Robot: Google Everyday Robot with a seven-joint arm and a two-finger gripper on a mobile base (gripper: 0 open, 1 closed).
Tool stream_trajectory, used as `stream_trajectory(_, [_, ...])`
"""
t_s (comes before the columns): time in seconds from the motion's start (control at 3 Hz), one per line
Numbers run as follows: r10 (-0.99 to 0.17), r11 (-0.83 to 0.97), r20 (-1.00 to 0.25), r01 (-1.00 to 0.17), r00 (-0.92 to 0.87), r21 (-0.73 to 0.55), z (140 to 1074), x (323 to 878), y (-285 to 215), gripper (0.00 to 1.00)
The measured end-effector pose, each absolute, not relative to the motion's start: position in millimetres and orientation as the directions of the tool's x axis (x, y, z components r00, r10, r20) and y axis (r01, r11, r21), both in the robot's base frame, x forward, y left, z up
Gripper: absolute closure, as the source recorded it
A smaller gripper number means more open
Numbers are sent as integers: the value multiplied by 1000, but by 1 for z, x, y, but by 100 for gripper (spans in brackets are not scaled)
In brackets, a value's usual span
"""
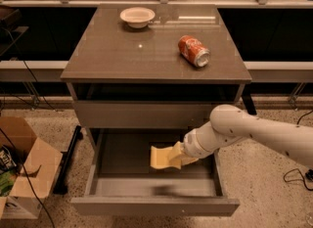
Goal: Pick sponge from middle drawer and place on counter
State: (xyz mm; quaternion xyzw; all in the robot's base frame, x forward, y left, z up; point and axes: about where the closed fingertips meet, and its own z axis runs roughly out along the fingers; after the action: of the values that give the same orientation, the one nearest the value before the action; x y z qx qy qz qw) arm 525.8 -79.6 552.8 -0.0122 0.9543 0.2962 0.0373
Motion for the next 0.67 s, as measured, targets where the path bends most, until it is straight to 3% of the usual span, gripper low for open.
stream_trajectory(0.67, [-57,816,-323,-231,-945,530,671,501,-159,100])
